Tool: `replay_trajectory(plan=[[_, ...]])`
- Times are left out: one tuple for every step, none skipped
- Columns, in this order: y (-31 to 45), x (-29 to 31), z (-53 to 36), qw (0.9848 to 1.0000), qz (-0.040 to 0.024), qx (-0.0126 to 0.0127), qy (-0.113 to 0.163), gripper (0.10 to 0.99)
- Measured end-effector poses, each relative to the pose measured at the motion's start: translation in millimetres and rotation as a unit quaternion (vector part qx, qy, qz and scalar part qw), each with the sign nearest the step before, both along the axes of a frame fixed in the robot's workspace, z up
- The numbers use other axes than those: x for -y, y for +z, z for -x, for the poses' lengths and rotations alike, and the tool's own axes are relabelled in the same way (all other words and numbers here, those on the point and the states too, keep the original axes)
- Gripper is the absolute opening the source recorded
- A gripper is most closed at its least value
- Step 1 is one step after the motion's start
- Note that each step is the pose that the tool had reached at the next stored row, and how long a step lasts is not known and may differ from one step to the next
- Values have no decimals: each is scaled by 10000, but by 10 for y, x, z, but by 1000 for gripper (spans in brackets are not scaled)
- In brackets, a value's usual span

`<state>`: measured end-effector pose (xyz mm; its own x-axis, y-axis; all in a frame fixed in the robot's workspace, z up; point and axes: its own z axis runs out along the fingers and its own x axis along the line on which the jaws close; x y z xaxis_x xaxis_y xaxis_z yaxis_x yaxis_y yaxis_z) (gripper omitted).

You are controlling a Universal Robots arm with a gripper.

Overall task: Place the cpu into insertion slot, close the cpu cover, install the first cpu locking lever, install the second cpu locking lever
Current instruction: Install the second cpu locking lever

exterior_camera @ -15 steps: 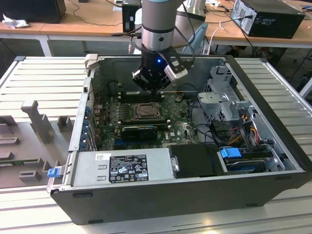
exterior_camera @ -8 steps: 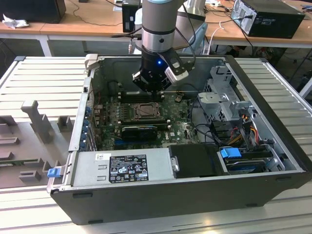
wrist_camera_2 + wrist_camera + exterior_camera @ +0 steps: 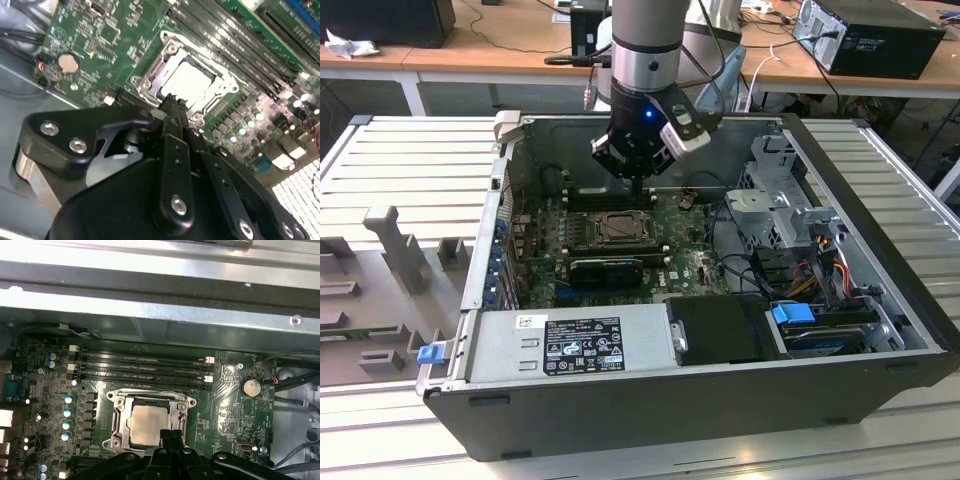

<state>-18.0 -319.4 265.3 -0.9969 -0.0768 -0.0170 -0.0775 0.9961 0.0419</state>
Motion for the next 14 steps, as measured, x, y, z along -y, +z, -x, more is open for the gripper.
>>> replay_trajectory(plan=[[0,16,0,10000,0,0,0,106],[-1,28,0,10000,0,0,0,106],[-2,40,0,10000,0,0,0,106],[-3,56,0,10000,0,0,0,106],[-6,87,0,10000,0,0,-1,106],[-9,135,0,10000,0,0,0,106],[-12,173,0,10000,0,0,0,106],[-15,204,0,10000,0,-1,0,106],[-18,222,0,10000,0,-4,0,106],[-21,229,0,10000,-4,-14,-5,106],[-24,230,0,10000,-16,-38,-18,106],[-25,231,0,10000,-28,-55,-27,106],[-30,237,0,10000,-57,-70,-31,106],[-38,252,0,9999,-80,-73,-32,106]])
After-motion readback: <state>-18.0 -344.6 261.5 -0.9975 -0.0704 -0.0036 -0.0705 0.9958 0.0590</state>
